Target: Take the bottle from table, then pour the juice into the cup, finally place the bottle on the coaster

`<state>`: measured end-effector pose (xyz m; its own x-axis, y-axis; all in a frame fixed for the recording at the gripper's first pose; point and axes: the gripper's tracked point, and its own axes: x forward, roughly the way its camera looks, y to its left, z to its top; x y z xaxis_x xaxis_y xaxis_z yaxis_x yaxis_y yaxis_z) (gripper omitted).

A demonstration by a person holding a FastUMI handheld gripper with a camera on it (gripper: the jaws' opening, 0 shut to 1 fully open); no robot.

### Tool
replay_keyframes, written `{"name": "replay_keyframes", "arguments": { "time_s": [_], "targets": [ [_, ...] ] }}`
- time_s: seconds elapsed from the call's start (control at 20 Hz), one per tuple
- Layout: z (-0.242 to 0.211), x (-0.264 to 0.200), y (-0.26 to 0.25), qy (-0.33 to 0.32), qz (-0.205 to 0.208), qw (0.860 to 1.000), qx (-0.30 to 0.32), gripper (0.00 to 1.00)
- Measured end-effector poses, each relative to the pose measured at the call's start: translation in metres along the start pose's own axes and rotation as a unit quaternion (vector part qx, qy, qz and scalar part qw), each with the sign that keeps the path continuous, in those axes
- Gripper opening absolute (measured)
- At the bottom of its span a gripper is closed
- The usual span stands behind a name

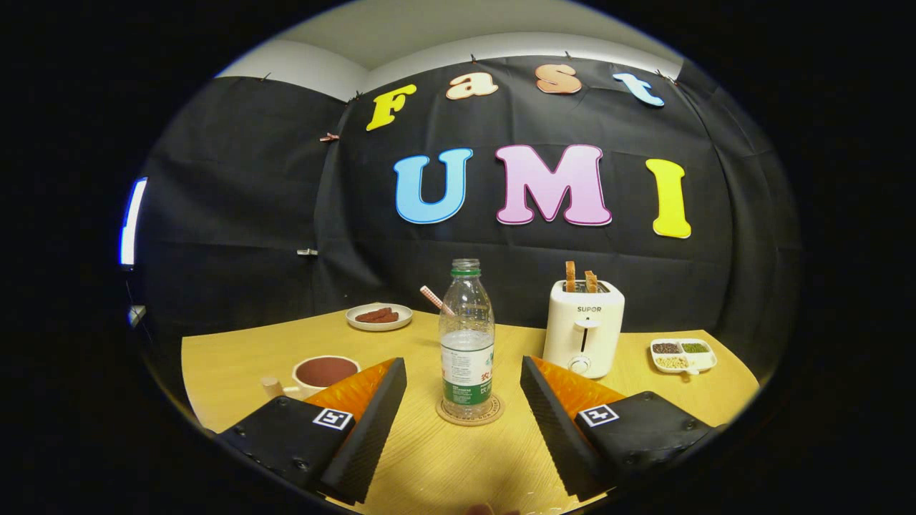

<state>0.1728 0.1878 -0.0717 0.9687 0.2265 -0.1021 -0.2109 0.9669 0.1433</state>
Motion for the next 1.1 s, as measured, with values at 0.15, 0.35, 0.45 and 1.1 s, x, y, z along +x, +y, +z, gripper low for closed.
{"name": "replay_keyframes", "arguments": {
  "time_s": [0.15,0.35,0.45,1.1],
  "targets": [
    [0.005,-0.024,-0.002,-0.003,-0.015,1.000,0.000,0.98],
    [0.015,-0.056,-0.006,-0.030,-0.039,0.997,-0.054,0.98],
    [0.015,-0.066,-0.003,-0.034,-0.042,0.995,-0.080,0.96],
    [-0.017,-0.082,-0.023,-0.010,-0.048,0.997,-0.056,0.98]
  ]
}}
